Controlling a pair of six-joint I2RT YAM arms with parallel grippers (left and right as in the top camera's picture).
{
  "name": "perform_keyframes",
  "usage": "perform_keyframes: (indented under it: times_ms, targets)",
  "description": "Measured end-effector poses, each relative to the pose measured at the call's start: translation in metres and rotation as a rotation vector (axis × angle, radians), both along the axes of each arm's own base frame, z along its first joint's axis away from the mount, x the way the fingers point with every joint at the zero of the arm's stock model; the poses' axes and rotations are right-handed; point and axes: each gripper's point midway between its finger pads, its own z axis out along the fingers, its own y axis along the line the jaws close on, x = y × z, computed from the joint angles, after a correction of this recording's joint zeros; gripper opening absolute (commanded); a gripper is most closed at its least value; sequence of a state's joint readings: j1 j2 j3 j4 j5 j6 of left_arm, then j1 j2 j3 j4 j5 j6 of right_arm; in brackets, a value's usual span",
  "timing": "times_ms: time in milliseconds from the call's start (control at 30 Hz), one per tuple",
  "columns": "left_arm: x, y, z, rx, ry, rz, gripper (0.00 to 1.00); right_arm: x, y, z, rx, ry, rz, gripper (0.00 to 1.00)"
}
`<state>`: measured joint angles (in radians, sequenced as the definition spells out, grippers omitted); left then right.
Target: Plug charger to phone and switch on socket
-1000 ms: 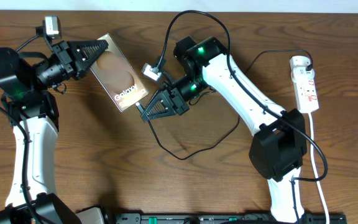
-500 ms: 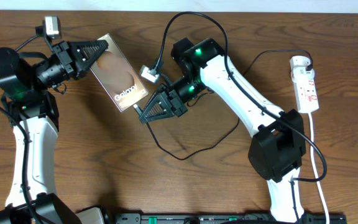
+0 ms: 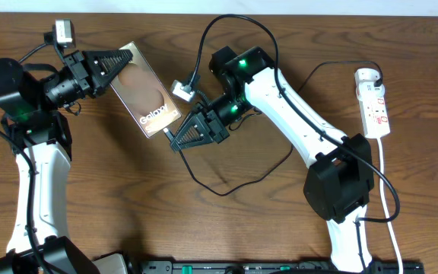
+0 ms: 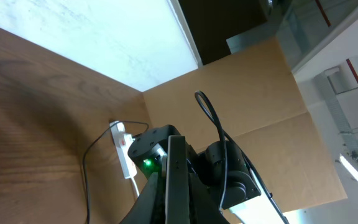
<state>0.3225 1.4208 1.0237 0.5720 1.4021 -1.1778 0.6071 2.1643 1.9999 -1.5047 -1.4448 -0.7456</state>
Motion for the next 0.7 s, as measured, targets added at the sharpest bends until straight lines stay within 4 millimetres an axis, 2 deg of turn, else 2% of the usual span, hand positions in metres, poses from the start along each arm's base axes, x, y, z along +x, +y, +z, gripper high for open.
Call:
perform_keyframes:
  times_ms: [700]
  targets:
    - [-0.0002, 0.0001, 0.0000, 0.000, 0.000, -0.001, 0.07, -0.0014, -0.0005, 0.0037, 0.008, 0.025, -0.002, 0.01]
